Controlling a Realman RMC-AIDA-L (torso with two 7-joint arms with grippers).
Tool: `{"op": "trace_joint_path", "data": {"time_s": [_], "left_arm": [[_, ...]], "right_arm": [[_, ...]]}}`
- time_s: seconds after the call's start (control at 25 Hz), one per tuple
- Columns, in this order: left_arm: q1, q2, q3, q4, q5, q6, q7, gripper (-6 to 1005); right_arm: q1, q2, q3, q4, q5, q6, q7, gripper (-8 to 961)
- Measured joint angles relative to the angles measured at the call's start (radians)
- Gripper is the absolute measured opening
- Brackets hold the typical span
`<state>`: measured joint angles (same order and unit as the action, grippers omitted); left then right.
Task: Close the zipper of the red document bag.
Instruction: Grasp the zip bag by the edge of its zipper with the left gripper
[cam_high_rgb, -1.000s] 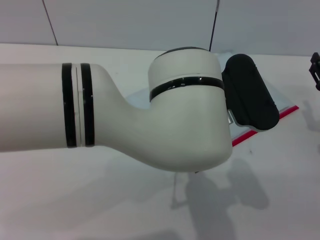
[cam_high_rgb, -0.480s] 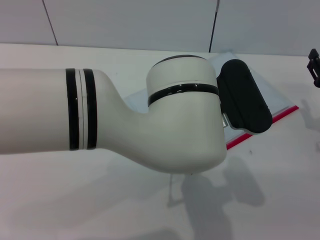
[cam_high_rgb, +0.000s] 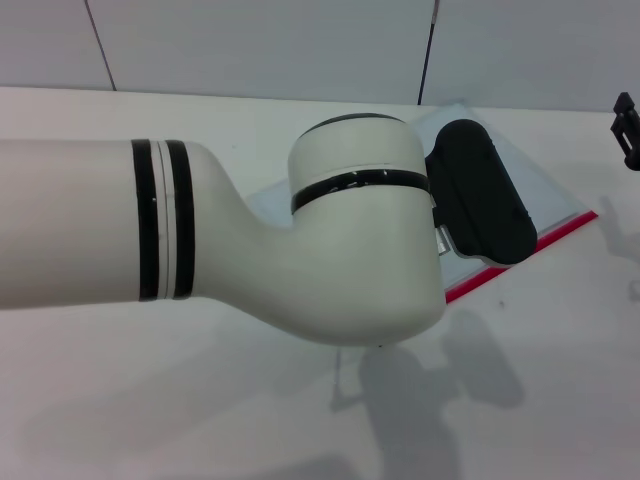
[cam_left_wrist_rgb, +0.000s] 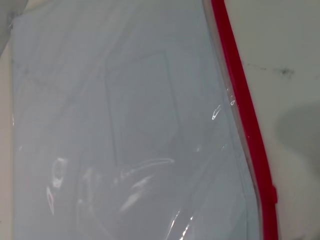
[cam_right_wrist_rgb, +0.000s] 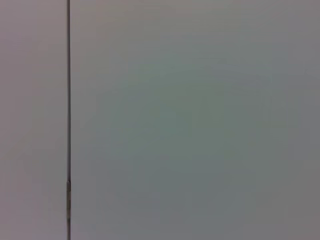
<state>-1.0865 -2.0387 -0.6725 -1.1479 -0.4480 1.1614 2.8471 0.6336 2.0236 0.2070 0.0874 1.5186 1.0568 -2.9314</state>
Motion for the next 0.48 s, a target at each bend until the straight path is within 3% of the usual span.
{"op": "trace_joint_path", "data": {"time_s": [0.48], "left_arm": [[0.008,0.003,-0.001,0.002,0.009,-0.002,0.0,763]], "right_arm": [[-0.003,0.001,0.0,0.0,0.0,0.0,0.0,585]]}}
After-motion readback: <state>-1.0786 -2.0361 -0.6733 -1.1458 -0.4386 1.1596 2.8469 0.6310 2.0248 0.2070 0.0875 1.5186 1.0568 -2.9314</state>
